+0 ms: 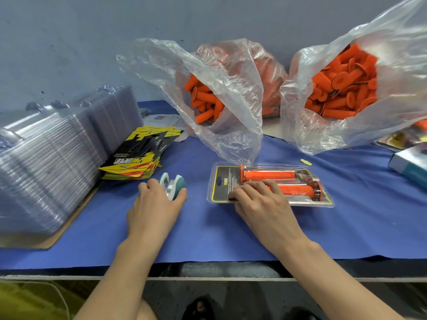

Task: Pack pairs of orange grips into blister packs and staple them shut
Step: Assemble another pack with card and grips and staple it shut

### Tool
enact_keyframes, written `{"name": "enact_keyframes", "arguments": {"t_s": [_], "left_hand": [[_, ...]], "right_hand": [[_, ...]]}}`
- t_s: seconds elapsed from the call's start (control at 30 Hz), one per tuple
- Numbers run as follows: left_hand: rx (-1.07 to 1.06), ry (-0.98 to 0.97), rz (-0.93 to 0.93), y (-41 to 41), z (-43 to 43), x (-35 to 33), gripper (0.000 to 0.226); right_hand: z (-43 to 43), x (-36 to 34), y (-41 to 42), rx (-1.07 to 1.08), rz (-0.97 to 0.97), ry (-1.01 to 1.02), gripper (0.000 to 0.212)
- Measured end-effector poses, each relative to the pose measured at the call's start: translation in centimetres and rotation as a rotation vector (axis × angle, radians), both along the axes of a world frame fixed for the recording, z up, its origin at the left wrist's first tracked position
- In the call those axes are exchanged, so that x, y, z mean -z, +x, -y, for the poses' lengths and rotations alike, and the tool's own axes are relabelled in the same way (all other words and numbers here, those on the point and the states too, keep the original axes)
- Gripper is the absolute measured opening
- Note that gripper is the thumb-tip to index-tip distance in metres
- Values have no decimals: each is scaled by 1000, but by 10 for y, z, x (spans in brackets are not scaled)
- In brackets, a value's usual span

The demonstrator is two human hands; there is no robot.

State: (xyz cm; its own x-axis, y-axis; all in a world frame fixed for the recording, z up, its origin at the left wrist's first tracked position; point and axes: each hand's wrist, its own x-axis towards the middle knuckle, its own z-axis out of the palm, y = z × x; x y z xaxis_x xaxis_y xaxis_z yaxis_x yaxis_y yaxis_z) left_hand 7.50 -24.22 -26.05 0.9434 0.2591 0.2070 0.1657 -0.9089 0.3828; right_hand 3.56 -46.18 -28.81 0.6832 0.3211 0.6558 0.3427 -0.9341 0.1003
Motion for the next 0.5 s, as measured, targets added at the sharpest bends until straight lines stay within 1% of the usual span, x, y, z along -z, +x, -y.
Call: {"name": "enact_keyframes", "arguments": {"t_s": [0.13,0.2,0.23,0.27,0.3,0.33,0.37,0.43,0.47,0.5], "left_hand": [[-11,258,-43,12,9,5,61],[-2,294,29,13,14,4,57],[35,245,113,14,18,3,54],[94,143,200,14,23,2,51],[169,-3,263,15,29,-1,47],[248,-164,285,15,37,-3,42],[323,-306,262,16,46,-4,39],[441,-479,127,16,61,-5,34],[494,-513,38,15,68,-4,33],[545,-489,-38,15,74,-2,31]], "right_hand": [[7,-5,-11,-90,-28,-18,9],[14,-7,-19,-160,-47,-31,10],[18,-8,-24,-194,-65,-40,10],[23,-8,-29,-222,-87,-46,10],[28,-8,-35,-244,-108,-45,9],[33,-7,-40,-260,-127,-41,7],[38,-6,-46,-269,-144,-35,7],[48,-6,-57,-278,-181,-28,11],[52,-5,-61,-279,-194,-28,13],[57,-6,-65,-277,-202,-28,16]]}}
